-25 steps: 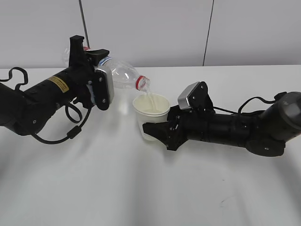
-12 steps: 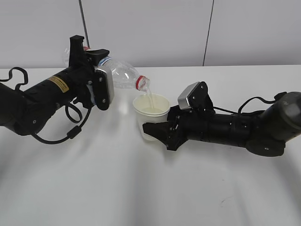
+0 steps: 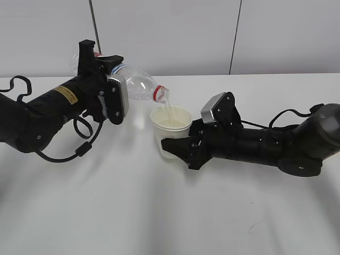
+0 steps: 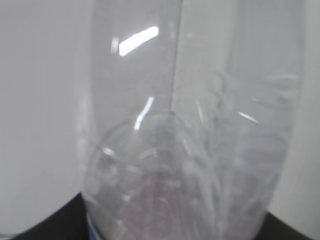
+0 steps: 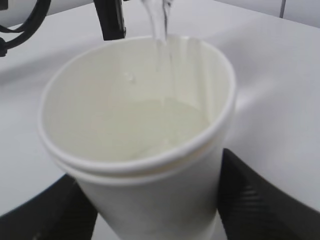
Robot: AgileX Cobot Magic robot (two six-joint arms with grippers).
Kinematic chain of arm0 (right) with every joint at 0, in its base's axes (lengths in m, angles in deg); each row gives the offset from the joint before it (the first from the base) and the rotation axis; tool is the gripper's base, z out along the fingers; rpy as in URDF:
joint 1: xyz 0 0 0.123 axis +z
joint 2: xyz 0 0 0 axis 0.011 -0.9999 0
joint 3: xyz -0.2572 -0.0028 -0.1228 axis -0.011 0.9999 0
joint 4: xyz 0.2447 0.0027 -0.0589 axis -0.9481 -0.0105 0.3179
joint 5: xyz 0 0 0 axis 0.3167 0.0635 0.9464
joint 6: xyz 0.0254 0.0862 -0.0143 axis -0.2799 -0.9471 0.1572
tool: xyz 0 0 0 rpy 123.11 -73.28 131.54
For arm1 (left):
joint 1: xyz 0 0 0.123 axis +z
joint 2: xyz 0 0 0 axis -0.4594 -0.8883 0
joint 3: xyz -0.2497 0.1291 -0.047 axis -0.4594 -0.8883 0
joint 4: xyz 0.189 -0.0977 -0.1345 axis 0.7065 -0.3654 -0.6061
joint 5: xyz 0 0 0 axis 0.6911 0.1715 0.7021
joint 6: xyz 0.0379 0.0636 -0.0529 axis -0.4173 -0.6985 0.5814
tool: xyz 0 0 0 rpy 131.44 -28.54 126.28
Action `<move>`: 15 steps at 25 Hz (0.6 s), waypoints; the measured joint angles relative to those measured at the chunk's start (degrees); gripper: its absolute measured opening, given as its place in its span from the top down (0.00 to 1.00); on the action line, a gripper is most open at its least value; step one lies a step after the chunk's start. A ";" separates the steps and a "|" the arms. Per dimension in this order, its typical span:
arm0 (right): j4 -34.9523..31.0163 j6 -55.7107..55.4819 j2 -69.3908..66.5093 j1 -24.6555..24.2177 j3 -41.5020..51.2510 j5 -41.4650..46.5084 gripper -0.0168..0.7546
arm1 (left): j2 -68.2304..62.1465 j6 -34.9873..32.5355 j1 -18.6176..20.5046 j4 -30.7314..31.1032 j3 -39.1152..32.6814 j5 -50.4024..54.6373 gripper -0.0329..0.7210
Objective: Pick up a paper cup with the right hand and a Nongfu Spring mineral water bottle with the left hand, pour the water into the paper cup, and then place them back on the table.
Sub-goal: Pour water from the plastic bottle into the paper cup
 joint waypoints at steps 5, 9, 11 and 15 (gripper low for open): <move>-0.25 0.00 0.00 0.00 0.00 0.00 0.34 | 0.00 0.18 0.00 -0.26 0.00 0.00 0.52; -0.46 0.00 0.00 0.00 0.00 0.00 0.34 | 0.00 1.35 0.00 -0.75 0.00 0.00 0.52; -0.93 0.23 0.00 0.00 0.00 -0.38 0.34 | 0.00 1.59 -0.34 -2.12 0.00 0.00 0.52; -2.13 0.68 0.00 0.00 0.00 -0.47 0.34 | 0.00 2.16 -1.60 -3.09 0.00 0.00 0.52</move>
